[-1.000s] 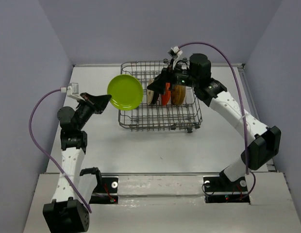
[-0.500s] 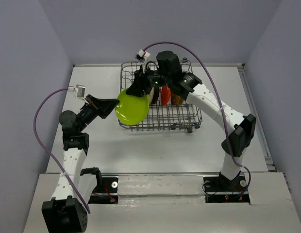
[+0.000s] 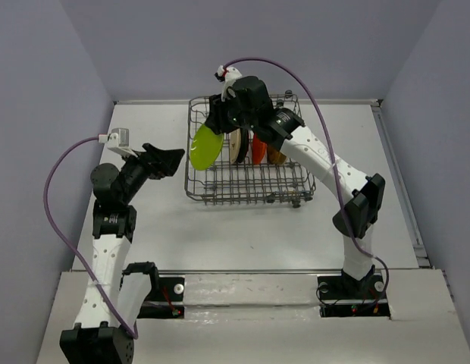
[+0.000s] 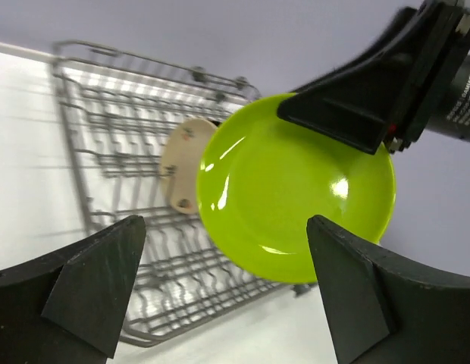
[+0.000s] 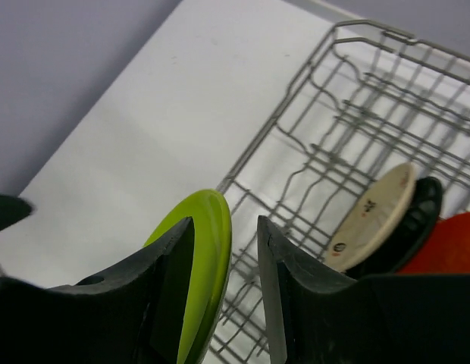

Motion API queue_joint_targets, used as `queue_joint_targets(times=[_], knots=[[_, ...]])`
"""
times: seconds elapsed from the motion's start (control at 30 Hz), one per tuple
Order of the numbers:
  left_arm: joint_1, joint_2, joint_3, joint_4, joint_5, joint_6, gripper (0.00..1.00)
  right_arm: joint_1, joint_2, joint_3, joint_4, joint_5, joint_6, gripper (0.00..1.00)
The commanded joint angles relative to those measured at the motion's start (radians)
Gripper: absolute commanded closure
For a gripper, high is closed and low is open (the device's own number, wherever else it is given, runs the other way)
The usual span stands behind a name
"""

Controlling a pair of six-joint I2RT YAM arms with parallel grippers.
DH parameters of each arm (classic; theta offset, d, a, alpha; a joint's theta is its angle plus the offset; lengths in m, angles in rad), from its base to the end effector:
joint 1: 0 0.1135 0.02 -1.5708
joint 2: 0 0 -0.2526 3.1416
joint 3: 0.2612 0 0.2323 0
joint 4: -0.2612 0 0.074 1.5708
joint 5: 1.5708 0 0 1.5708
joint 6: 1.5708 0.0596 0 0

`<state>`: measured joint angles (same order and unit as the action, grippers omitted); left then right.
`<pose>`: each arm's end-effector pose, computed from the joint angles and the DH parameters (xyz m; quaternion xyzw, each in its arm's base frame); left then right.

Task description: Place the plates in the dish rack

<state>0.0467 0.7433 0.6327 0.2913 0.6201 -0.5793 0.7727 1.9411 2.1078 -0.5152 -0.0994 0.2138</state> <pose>0.1856 -0.0260 0.3413 0.0352 0.6524 -0.3810 0.6542 0.3167 0.3170 0.3999 -0.2530 0.7784 0.3072 0.4855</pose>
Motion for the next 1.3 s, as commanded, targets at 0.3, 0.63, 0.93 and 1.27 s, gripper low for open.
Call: queue_joint_targets(times=[0.3, 0.63, 0.93, 1.27], knots=[[-0.255, -0.124, 0.124, -0.321, -0.495, 0.32, 0.01, 0.02, 0.251, 0.259, 0.046, 0.73, -0.138, 0.93], [-0.324, -0.171, 0.119, -0.346, -0.551, 0.342, 0.01, 0.069, 0.421, 0.359, 0.19, 0.813, -0.439, 0.93], [-0.329, -0.191, 0.128, -0.366, -0.609, 0.338, 0.01, 0.079, 0.49, 0.347, 0.264, 0.731, -0.533, 0.93], [-0.329, -0.188, 0.128, -0.371, -0.609, 0.338, 0.01, 0.079, 0.502, 0.31, 0.333, 0.692, -0.66, 0.93]])
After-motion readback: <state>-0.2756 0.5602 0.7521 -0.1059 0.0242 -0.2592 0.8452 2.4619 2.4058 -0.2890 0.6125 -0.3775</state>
